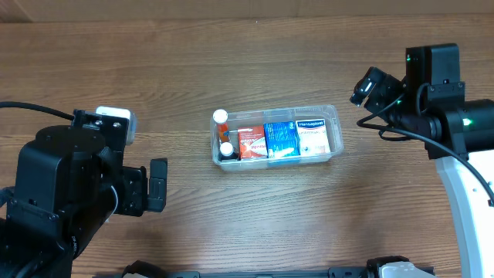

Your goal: Pack container

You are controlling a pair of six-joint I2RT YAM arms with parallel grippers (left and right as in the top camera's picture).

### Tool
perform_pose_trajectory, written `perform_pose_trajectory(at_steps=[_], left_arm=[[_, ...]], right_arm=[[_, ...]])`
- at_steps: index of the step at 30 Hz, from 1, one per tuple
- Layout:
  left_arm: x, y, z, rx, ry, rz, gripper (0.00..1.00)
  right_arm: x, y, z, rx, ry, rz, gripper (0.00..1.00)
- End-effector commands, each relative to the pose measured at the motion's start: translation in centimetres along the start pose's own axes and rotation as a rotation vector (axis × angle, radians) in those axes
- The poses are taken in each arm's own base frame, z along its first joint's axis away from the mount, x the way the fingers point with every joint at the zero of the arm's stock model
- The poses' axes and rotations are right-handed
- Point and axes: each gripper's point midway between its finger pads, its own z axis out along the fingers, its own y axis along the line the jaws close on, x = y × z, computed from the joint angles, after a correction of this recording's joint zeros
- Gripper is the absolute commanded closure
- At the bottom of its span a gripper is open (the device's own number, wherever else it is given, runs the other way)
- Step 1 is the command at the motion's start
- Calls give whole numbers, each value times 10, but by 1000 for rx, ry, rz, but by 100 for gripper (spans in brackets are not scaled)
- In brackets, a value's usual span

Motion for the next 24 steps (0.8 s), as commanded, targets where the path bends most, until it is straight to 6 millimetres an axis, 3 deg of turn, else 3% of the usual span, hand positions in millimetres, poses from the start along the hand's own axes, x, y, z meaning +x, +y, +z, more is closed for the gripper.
perform_pose_trajectory(at_steps=[1,7,11,18,24], left_arm=[[0,-3,-1,17,-1,-23,0],[3,1,4,-5,13,-21,0],[-3,8,18,-42,-77,-29,0],[20,13,81,-26,-221,-34,0],[48,14,111,-15,-376,-16,0]], right_arm=[[-5,2,-6,-14,-21,4,0],[-5,2,-6,-14,-21,4,0],[-5,2,-6,-14,-21,4,0],[-5,2,-6,-14,-21,4,0],[-5,2,-6,-14,-21,4,0]])
